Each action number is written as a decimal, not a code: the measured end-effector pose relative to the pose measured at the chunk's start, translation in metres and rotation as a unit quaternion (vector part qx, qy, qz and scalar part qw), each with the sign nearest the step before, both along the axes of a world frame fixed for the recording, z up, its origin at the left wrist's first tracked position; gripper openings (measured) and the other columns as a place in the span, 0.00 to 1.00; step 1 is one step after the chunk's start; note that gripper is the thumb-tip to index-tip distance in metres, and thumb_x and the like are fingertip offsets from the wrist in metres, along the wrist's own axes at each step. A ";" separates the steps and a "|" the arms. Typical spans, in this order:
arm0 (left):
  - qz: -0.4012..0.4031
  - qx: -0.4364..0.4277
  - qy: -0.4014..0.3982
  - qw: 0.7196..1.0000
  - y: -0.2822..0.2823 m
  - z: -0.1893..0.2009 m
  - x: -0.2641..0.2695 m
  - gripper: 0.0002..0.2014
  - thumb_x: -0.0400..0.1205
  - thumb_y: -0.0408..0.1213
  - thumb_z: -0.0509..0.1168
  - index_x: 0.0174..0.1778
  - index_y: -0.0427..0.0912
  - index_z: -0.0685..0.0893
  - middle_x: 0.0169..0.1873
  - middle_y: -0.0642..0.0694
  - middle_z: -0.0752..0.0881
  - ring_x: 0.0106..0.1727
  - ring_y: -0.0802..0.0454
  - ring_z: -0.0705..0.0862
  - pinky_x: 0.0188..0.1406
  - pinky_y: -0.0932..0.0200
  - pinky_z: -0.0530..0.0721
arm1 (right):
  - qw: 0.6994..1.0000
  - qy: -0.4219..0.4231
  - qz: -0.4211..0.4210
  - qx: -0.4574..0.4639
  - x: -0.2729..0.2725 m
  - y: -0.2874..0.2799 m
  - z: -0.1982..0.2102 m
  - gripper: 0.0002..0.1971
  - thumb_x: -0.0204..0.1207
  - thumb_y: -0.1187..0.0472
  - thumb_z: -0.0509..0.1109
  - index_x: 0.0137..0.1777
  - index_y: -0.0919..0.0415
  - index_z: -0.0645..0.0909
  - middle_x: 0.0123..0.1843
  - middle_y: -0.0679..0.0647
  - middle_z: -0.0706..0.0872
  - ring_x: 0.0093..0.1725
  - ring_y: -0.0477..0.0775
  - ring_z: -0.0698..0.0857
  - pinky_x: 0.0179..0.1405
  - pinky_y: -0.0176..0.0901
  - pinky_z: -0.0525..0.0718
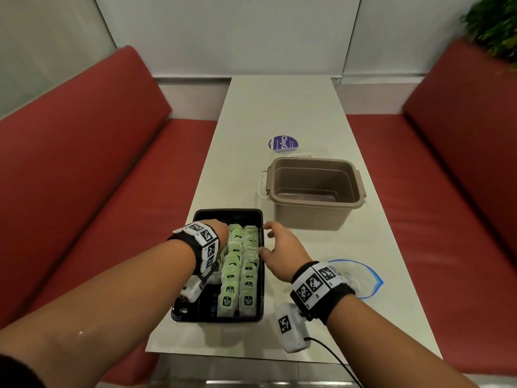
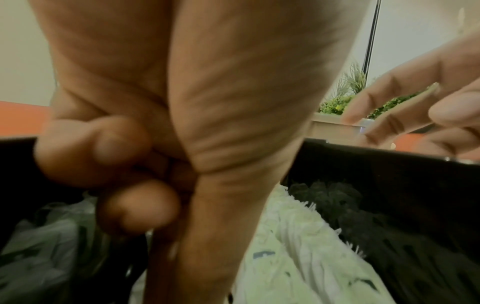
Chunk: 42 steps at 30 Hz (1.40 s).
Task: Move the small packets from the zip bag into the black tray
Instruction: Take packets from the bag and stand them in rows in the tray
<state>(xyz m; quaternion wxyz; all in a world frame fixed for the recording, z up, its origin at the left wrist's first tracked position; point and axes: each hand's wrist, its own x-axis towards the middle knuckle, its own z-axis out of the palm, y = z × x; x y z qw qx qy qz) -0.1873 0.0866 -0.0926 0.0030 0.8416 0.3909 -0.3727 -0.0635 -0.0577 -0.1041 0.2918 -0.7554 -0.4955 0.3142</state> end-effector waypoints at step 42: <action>0.038 -0.111 -0.310 0.944 -0.205 -0.068 0.180 0.06 0.73 0.41 0.72 0.40 0.50 0.80 0.38 0.50 0.84 0.41 0.48 0.81 0.45 0.57 0.80 | 0.984 0.061 -0.070 -0.150 0.190 -0.139 -0.077 0.18 0.67 0.66 0.75 0.57 0.60 0.78 0.52 0.59 0.87 0.49 0.59 0.87 0.46 0.44 0.84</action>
